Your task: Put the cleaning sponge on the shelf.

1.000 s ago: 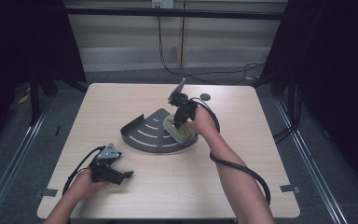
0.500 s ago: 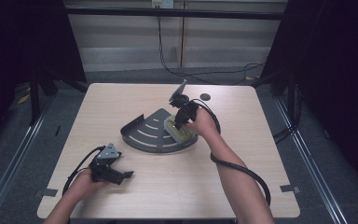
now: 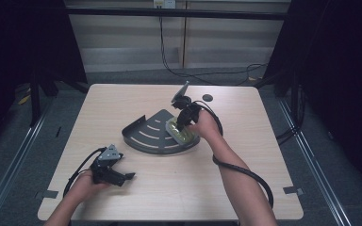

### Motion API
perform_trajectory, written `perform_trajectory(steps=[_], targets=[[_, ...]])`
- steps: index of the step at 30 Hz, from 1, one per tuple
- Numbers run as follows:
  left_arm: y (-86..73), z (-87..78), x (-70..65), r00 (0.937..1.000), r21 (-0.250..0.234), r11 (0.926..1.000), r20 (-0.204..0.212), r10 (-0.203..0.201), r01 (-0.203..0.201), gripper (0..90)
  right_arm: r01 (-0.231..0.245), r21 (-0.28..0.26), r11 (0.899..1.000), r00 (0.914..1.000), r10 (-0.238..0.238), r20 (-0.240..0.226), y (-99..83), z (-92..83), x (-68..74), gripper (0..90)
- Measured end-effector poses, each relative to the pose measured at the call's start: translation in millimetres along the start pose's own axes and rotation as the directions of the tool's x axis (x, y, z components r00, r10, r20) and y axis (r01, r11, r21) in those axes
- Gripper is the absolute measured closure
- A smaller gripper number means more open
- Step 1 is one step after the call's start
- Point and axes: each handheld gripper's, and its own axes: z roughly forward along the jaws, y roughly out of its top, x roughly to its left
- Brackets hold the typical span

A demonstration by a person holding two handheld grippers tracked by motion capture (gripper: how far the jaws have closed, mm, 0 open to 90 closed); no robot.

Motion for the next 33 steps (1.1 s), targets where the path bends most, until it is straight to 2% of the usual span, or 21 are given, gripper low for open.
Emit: perform_trajectory(steps=[16, 24, 31, 33], targets=[[0.0, 0.0, 0.0, 1.0000, 0.000, 1.0000, -0.001, 0.000, 0.000, 7.4, -0.007, 0.001, 1.000, 1.0000, 0.007, 0.006, 0.3, 3.3, -1.0, 69.8], [0.0, 0.0, 0.0, 1.0000, 0.000, 1.0000, -0.001, 0.000, 0.000, 7.4, -0.008, 0.010, 1.000, 0.9999, 0.008, 0.011, -0.2, 4.7, -0.9, 65.3], [0.0, 0.0, 0.0, 1.0000, 0.000, 1.0000, -0.001, 0.000, 0.000, 7.4, 0.014, -0.002, 1.000, 0.9997, -0.014, 0.022, 1.4, 0.7, 2.3, 58.0], [0.0, 0.0, -0.1, 1.0000, 0.000, 1.0000, -0.001, 0.000, 0.000, 7.4, 0.014, -0.013, 1.000, 0.9994, -0.013, 0.031, 2.2, -2.0, 3.2, 51.5]])
